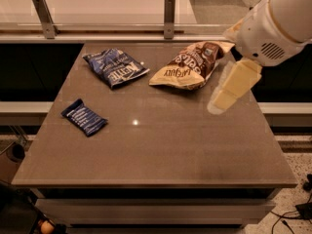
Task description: Pick blue chip bag
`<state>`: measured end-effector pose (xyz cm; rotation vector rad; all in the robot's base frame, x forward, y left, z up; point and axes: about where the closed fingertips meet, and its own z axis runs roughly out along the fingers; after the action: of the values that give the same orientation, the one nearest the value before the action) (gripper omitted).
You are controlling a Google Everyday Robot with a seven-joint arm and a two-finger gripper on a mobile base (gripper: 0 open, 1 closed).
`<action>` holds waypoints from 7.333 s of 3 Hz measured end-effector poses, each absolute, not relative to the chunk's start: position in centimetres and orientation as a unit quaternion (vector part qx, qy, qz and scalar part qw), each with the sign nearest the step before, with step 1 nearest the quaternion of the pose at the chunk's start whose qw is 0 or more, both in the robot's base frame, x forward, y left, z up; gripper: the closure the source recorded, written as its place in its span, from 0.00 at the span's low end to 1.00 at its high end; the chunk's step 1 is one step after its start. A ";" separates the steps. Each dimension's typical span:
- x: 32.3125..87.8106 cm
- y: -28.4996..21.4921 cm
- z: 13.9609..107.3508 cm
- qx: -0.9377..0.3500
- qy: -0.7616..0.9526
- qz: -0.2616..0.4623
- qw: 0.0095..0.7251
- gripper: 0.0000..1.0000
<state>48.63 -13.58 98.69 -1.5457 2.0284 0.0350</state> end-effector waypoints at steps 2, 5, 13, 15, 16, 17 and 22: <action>53.9 -6.5 98.4 -0.533 0.761 0.057 0.367 0.00; 55.7 -4.4 98.0 -0.513 0.781 0.052 0.352 0.00; 76.9 15.2 87.3 -0.531 0.768 0.114 0.340 0.00; 76.6 11.9 83.0 -0.522 0.790 0.104 0.305 0.18; 76.6 12.1 82.8 -0.523 0.790 0.105 0.303 0.39; 76.6 12.3 82.5 -0.524 0.790 0.106 0.301 0.63; 77.7 11.8 87.3 -0.524 0.760 0.138 0.358 1.00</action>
Offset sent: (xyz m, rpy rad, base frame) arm 0.0983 0.1030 -0.0146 0.1998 -0.0593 -0.1962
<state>77.65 11.81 87.31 -1.3530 1.9607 0.3567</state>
